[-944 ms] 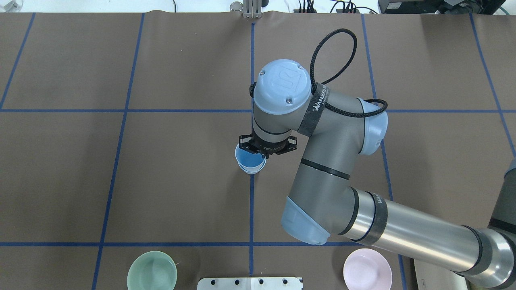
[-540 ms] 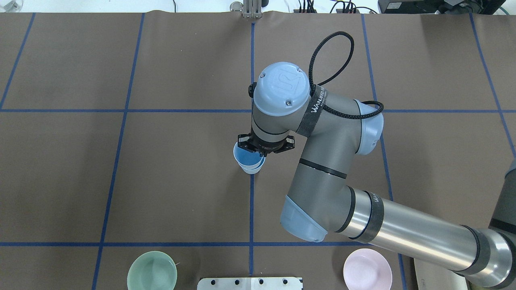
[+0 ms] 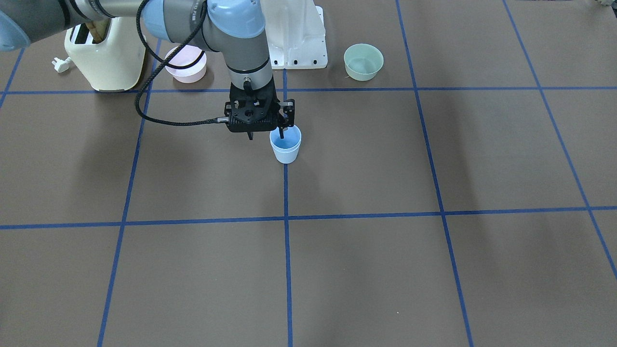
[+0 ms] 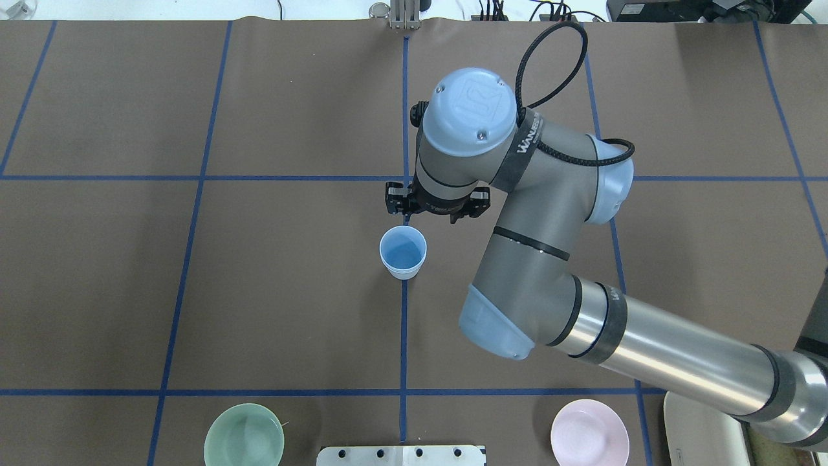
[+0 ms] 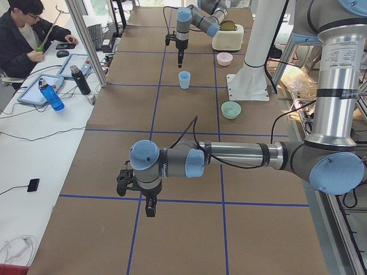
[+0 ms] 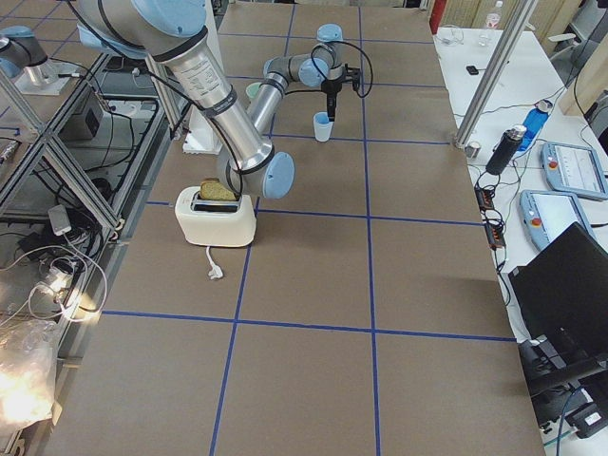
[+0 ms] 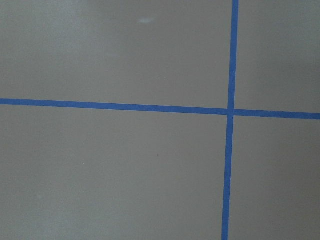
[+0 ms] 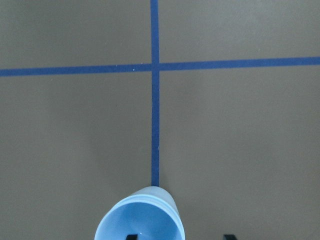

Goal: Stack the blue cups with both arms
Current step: 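Open the right gripper and lift it away from the stacked cups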

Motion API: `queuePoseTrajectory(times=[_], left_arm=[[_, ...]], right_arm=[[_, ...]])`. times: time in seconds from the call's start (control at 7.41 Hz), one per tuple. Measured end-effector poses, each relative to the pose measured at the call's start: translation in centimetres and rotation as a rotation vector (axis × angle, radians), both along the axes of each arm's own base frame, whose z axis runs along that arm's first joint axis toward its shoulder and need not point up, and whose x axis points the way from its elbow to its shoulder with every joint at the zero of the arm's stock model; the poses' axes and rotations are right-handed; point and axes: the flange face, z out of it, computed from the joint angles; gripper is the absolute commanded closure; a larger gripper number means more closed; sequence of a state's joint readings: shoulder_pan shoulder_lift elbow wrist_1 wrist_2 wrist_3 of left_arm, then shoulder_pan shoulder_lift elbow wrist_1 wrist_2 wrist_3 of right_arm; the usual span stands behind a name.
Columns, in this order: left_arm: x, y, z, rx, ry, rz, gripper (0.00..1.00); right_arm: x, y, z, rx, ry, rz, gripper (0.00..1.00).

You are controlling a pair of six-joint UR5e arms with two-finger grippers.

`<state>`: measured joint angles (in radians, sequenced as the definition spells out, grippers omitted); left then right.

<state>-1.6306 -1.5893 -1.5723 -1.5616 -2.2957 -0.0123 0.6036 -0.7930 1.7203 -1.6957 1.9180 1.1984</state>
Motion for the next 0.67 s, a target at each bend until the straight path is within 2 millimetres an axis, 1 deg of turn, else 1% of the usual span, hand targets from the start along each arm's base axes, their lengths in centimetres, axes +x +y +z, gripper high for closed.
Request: queuePoseTrajectory(times=[0.13, 0.27, 0.4, 0.54, 0.67], left_arm=[[0.0, 0.0, 0.0, 0.000, -0.001, 0.001, 0.01], [0.0, 0.0, 0.0, 0.002, -0.001, 0.001, 0.01], [0.0, 0.0, -0.1, 0.003, 0.000, 0.002, 0.01], [0.0, -0.1, -0.2, 0.005, 0.001, 0.002, 0.01], [0.0, -0.1, -0.3, 0.007, 0.001, 0.001, 0.01]], right_arm=[[3.5, -3.2, 1.2, 0.001, -0.001, 0.000, 0.00], [8.4, -7.0, 4.0, 0.021, 0.011, -0.025, 0.00], [14.4, -10.7, 7.8, 0.059, 0.033, -0.062, 0.00], [21.2, -13.8, 12.4, 0.101, 0.058, -0.102, 0.00], [27.5, -15.8, 17.3, 0.137, 0.083, -0.145, 0.00]])
